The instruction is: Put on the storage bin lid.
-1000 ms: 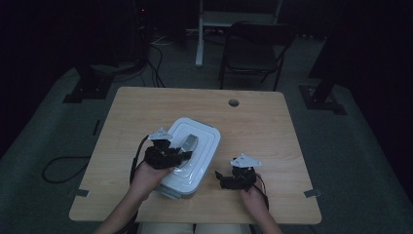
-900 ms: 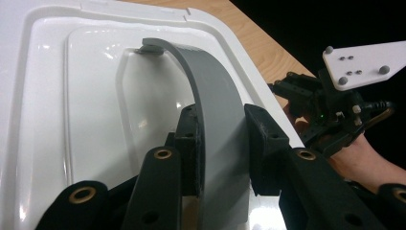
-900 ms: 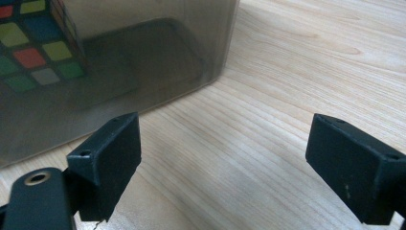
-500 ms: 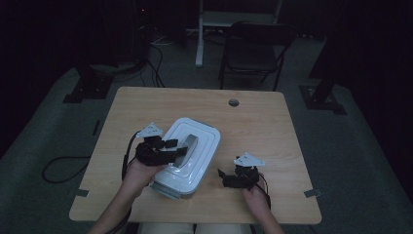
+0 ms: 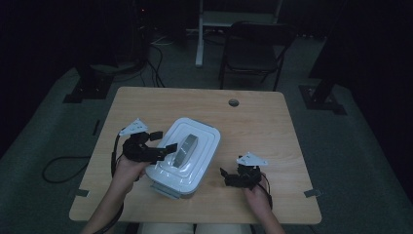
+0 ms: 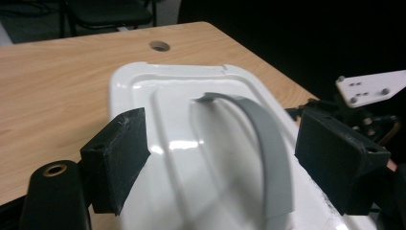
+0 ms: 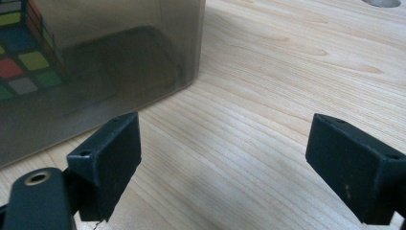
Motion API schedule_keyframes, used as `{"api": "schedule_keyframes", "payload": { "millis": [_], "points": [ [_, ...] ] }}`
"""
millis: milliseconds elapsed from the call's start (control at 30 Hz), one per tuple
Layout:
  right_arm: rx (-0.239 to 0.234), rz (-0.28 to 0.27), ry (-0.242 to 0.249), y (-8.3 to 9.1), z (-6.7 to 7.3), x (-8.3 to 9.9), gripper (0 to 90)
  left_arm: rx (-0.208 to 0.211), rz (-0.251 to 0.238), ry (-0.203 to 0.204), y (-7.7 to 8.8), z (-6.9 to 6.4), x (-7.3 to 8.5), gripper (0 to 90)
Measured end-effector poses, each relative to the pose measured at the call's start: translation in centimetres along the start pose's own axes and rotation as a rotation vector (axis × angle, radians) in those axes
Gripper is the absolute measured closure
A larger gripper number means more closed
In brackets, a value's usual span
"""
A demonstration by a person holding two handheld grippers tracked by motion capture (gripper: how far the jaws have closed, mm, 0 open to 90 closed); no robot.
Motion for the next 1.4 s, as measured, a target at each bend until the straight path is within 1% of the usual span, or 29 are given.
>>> {"api": "schedule_keyframes", "payload": {
  "millis": [67, 100, 133, 200, 233, 300, 367, 400, 467, 533, 600, 633, 667, 733, 767, 800, 833, 867, 900, 967, 1000, 1100, 1167, 1200, 1233, 1267, 1300, 1333, 1400],
  "points": [
    [0.000, 0.000, -0.002, 0.0, 0.0, 0.0, 11.9, -0.024, -0.004, 0.005, 0.3, 0.5, 0.3, 19.3],
    [0.001, 0.003, -0.002, 0.0, -0.1, 0.1, 11.9, -0.032, -0.005, 0.006, 0.4, 0.7, 0.4, 15.0],
    [0.005, 0.005, -0.001, -0.1, -0.1, 0.1, 11.9, -0.044, 0.001, 0.003, 0.5, 0.9, 0.5, 8.8],
    [0.000, 0.006, -0.003, -0.1, -0.1, 0.1, 11.9, -0.062, 0.008, -0.005, 0.6, 1.3, 0.9, 8.0],
    [0.003, 0.007, 0.000, -0.1, -0.1, 0.1, 11.9, -0.064, 0.023, -0.002, 0.6, 1.6, 1.1, 0.9],
    [0.001, 0.008, 0.000, -0.2, -0.1, 0.1, 11.9, -0.078, 0.022, 0.001, 0.7, 2.0, 1.4, 0.5],
    [0.002, 0.006, -0.001, -0.2, -0.1, 0.2, 11.9, -0.078, 0.022, 0.001, 0.7, 2.0, 1.4, 0.5],
    [0.004, 0.010, -0.001, -0.2, -0.1, 0.2, 11.9, -0.125, 0.032, 0.010, 0.9, 2.9, 2.0, 0.5],
    [0.002, 0.010, -0.004, -0.2, -0.1, 0.2, 11.9, -0.149, 0.023, 0.008, 0.9, 3.4, 2.3, 0.5],
    [0.006, 0.013, -0.003, -0.3, -0.1, 0.3, 11.9, -0.187, 0.016, 0.005, 0.9, 4.0, 2.7, 0.5],
    [0.003, 0.016, -0.008, -0.3, -0.2, 0.3, 11.9, -0.220, 0.007, 0.013, 0.8, 4.6, 3.1, 0.5],
    [0.005, 0.016, -0.006, -0.3, -0.2, 0.3, 11.9, -0.234, -0.004, 0.011, 0.8, 5.0, 3.4, 0.5],
    [0.003, 0.015, -0.006, -0.3, -0.2, 0.3, 11.9, -0.249, -0.004, 0.015, 0.7, 5.3, 3.7, 0.5],
    [0.004, 0.017, -0.006, -0.3, -0.2, 0.3, 11.9, -0.260, -0.017, 0.029, 0.6, 5.9, 4.3, 0.5],
    [0.004, 0.017, -0.006, -0.3, -0.2, 0.3, 11.9, -0.277, -0.016, 0.039, 0.5, 6.2, 4.6, 0.5],
    [0.004, 0.017, -0.006, -0.3, -0.2, 0.3, 11.9, -0.277, -0.016, 0.039, 0.5, 6.2, 4.6, 0.5],
    [0.004, 0.020, -0.011, -0.4, -0.2, 0.4, 11.9, -0.315, -0.019, 0.034, 0.2, 6.8, 5.2, 0.5],
    [0.004, 0.020, -0.009, -0.4, -0.2, 0.4, 11.9, -0.337, -0.011, 0.041, 0.2, 7.1, 5.6, 0.6],
    [0.002, 0.020, -0.011, -0.4, -0.3, 0.4, 11.9, -0.349, -0.012, 0.041, 0.1, 7.3, 5.9, 0.5],
    [0.003, 0.020, -0.010, -0.4, -0.3, 0.4, 11.9, -0.378, 0.008, 0.032, -0.2, 7.7, 6.4, 0.5],
    [0.001, 0.019, -0.013, -0.4, -0.3, 0.4, 11.9, -0.386, 0.009, 0.033, -0.4, 8.0, 6.8, 0.5],
    [-0.002, 0.018, -0.017, -0.5, -0.3, 0.4, 11.9, -0.404, 0.042, 0.039, -1.1, 8.5, 7.8, 0.5],
    [-0.003, 0.017, -0.018, -0.5, -0.2, 0.4, 11.9, -0.399, 0.042, 0.043, -1.5, 8.8, 8.5, 0.5],
    [0.001, 0.016, -0.017, -0.5, -0.2, 0.4, 11.9, -0.402, 0.052, 0.048, -1.8, 8.9, 8.8, 0.5],
    [0.003, 0.015, -0.019, -0.6, -0.2, 0.4, 11.9, -0.396, 0.049, 0.049, -2.0, 9.0, 9.1, 0.5],
    [0.005, 0.015, -0.023, -0.6, -0.1, 0.4, 11.9, -0.391, 0.057, 0.043, -2.3, 9.0, 9.4, 0.5],
    [0.009, 0.014, -0.021, -0.7, -0.1, 0.4, 11.9, -0.395, 0.063, 0.041, -2.6, 9.1, 9.7, 0.5],
    [0.014, 0.014, -0.022, -0.8, -0.1, 0.3, 11.9, -0.381, 0.059, 0.041, -2.9, 9.0, 9.9, 0.5],
    [0.018, 0.019, -0.021, -1.1, 0.0, 0.3, 11.9, -0.375, 0.071, 0.046, -3.6, 8.9, 10.4, 0.5]
  ]
}}
Point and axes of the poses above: each handheld gripper's, and its own axes: y roughly backward along the jaws, x roughly out of its underside, z roughly to its left, the point moved 2 cm from there along -y, roughly forward along the jaws, and after that the axes turned 11 degrees about -y, right-handed, at the moved point
